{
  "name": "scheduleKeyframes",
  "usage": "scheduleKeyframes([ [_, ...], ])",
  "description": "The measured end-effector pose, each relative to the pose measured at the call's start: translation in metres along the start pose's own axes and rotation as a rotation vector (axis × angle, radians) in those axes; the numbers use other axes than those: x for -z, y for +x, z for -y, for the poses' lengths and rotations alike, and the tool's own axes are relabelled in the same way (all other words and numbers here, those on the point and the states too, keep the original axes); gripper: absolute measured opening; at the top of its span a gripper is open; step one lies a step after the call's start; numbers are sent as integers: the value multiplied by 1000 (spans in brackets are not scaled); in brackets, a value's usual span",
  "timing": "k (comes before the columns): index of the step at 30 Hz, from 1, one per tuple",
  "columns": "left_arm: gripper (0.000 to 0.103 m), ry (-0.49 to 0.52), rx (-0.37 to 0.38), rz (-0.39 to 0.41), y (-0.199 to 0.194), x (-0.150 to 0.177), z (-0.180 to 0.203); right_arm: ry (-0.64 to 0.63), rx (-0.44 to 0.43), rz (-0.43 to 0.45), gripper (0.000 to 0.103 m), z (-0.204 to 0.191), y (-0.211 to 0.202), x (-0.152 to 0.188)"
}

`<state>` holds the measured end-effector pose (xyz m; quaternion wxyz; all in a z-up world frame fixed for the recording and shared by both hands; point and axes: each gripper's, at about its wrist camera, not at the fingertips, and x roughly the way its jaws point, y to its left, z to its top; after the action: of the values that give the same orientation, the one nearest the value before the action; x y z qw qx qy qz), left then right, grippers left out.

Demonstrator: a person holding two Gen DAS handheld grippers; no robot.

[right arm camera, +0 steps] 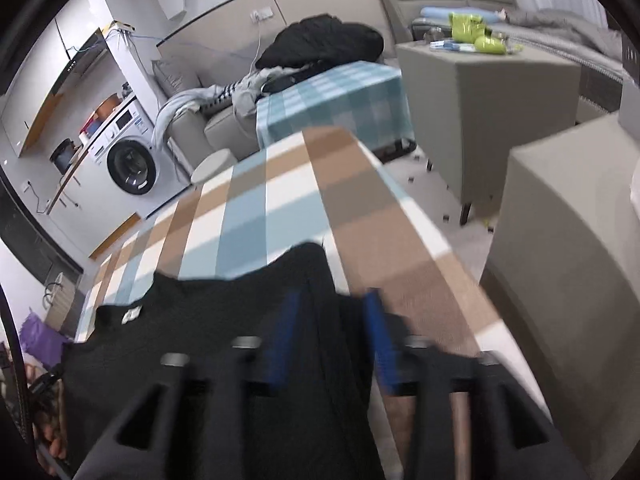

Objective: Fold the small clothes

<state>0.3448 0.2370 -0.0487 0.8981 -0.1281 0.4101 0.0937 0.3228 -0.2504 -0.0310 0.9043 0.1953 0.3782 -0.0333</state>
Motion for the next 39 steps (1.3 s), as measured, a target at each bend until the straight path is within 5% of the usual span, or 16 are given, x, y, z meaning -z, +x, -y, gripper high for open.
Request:
scheduleKeyframes([
  [2, 56, 8, 1, 1, -11, 12, -2, -23, -8, -15, 54, 1, -10, 8],
  [4, 63, 22, 2, 6, -23, 26, -2, -32, -23, -55, 56, 2, -18, 19],
  [15, 64, 11, 2, -67, -86, 117, -21, -88, -96, -151, 59, 27, -74, 101],
  [24, 64, -40, 44, -58, -116, 154, -36, -128, -123, -153, 59, 27, -92, 132],
  [28, 31, -40, 60, -60, -117, 156, -37, -148, -103, -129, 43, 22, -92, 134],
  [29, 13, -32, 54, -54, -120, 158, -37, -161, -104, -124, 31, 20, -92, 134],
  [30, 7, -27, 48, -52, -120, 157, -36, -171, -107, -116, 12, 18, -93, 134],
  [36, 2, -18, 41, -10, -133, 155, -38, -180, -175, 13, 7, 10, -120, 129],
  [39, 2, -17, 31, -19, -132, 157, -40, -189, -107, 2, 7, 15, -116, 128],
])
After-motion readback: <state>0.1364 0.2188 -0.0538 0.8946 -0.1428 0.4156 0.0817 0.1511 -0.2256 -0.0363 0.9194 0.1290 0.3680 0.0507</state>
